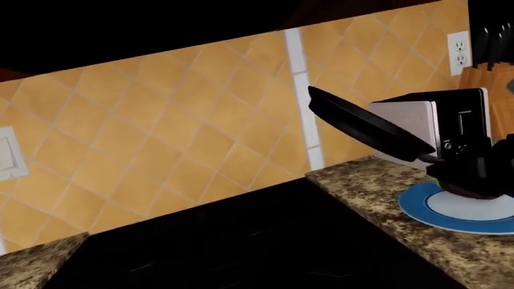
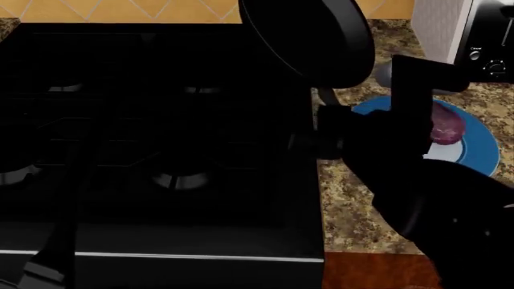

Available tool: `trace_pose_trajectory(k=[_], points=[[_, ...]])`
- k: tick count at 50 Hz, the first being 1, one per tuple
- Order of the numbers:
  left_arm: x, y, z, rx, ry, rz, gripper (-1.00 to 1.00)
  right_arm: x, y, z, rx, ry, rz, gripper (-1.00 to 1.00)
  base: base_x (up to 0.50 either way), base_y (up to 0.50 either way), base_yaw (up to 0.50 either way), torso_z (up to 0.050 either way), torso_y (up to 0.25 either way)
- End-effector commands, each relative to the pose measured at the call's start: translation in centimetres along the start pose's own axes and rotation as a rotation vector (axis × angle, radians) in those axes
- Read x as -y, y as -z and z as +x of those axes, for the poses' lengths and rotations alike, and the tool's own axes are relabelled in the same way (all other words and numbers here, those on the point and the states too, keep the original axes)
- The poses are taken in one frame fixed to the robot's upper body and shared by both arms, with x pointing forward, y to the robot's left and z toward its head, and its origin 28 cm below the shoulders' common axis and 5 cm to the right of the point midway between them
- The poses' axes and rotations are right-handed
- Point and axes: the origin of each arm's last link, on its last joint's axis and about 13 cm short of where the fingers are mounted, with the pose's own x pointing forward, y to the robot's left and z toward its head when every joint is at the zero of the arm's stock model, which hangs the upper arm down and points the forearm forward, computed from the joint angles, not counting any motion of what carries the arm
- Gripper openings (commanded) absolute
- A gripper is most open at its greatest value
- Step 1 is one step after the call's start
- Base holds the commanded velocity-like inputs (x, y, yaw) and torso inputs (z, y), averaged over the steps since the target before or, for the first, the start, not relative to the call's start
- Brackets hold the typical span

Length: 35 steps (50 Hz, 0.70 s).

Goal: Pick up the pan and dump the vegetables in it onto the plate. Then return the pan to the stove.

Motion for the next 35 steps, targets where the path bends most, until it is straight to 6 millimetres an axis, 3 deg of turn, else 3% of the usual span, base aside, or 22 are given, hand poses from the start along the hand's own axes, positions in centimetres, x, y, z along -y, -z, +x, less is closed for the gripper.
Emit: trace_pose_trajectory(k=[1,5,14,26,35], points=[[0.2,-0.2,-0.1,0.009,0.013,0.005,1.0,-2.5,-3.5,-1.5,0.192,-0.072,-0.151,-1.0,0.0,0.0,0.0,0.0,0.011],[0.4,-0.1,0.0,0.007,0.02,0.002,1.0,-4.2,-3.2,-2.1,0.196,-0.046,-0.386,-1.0,0.0,0.0,0.0,0.003,0.005],[0.3,0.1,-0.1,0.004,0.019,-0.007,1.0,-6.2,-2.2,-3.3,0.167,-0.012,-0.62,-1.0,0.0,0.0,0.0,0.001,0.005],[0.2,0.3,-0.4,0.007,0.01,-0.013,1.0,-6.4,-1.2,-2.3,0.056,-0.025,-0.67,-1.0,0.0,0.0,0.0,0.001,0.005],[0.1,0.6,-0.6,0.01,0.004,-0.021,1.0,-6.6,-1.8,-1.1,-0.063,-0.023,-0.708,-1.0,0.0,0.0,0.0,0.002,0.004]])
